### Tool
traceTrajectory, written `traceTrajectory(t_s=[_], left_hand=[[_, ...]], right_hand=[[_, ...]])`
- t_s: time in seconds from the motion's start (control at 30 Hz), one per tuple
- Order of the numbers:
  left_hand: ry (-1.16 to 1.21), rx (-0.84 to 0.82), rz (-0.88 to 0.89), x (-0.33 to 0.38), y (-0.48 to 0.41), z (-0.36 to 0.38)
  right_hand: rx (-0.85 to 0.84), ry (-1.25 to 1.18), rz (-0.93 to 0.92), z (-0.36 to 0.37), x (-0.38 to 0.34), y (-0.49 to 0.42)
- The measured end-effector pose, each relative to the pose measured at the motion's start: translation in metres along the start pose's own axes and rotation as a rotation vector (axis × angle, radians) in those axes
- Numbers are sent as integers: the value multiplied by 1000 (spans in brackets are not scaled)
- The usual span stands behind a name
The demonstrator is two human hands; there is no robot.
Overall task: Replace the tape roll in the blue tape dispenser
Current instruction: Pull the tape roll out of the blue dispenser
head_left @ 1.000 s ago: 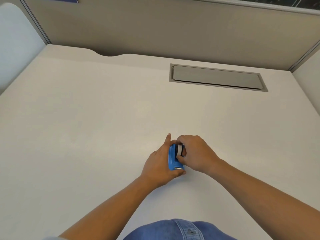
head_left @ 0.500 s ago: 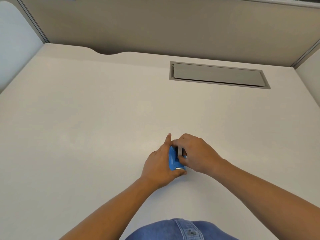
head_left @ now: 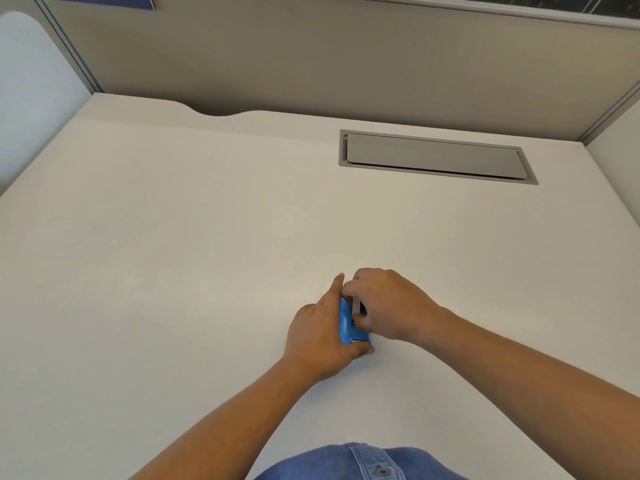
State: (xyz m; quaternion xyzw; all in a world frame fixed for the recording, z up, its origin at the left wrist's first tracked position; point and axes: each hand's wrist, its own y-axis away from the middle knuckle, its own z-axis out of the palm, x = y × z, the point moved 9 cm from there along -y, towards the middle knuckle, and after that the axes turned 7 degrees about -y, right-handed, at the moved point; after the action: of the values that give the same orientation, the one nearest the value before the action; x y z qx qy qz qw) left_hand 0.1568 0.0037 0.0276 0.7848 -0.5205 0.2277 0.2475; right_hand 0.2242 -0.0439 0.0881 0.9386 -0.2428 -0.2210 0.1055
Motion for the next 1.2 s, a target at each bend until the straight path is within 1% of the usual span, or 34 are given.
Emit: traceTrajectory(t_s=[0.1, 0.23, 0.37, 0.43, 0.53, 0.6, 0.73, 0.87, 0.97, 1.07, 1.2], left_hand=[[-15, 7, -6, 1, -1, -3], [4, -1, -10, 1, 1, -3], [68, -103, -19, 2, 0, -1], [137, -129, -36, 2, 6, -10], [214, -56, -62, 4, 21, -34], [327, -53, -108, 6, 30, -43], [661, -179, -163, 26, 44, -42], [802, -181, -203, 34, 49, -42], [912, -137, -255, 30, 51, -43], [990, -105, -263, 31, 53, -47], [1042, -74, -229, 38, 56, -53]], right_hand=[[57, -35, -40, -17, -11, 1], [59, -32, -45, -20, -15, 7], [64, -41, -15, -14, -9, 17], [81, -80, 7, -13, -5, 24], [110, -157, 41, -15, -1, 36], [125, -229, 45, -18, -1, 45], [142, -305, 7, -24, -13, 58], [159, -342, -15, -32, -21, 68], [178, -381, -32, -38, -23, 74], [234, -496, 1, -44, -16, 83], [323, -796, 91, -39, -4, 97]])
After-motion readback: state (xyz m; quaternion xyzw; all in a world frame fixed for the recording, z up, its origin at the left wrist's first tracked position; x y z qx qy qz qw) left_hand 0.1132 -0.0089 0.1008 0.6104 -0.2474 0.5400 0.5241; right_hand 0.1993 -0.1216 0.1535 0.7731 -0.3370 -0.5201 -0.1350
